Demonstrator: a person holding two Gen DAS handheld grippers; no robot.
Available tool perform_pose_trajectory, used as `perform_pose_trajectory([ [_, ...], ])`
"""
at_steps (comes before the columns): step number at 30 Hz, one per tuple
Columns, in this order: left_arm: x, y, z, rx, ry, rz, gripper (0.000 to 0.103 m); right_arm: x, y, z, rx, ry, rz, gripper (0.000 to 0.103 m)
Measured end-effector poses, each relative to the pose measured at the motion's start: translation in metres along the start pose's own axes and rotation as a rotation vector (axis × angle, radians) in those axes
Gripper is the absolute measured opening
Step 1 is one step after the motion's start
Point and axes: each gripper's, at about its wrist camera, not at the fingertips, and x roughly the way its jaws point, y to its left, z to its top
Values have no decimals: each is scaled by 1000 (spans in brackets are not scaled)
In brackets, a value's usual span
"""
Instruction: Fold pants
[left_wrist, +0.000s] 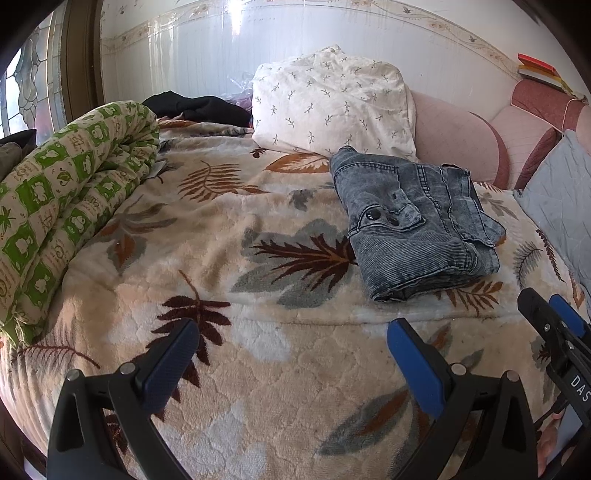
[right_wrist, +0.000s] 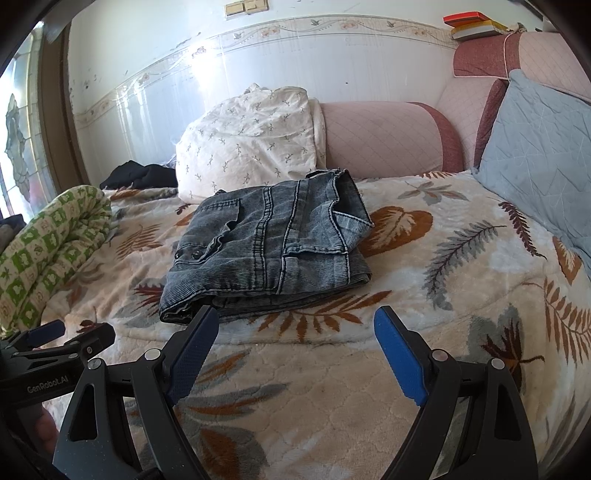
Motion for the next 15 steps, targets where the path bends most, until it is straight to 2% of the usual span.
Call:
perform_pose_trajectory([
  [15,1,0,-1,-4,4,1,103,0,1,0,-4,4,3,86],
])
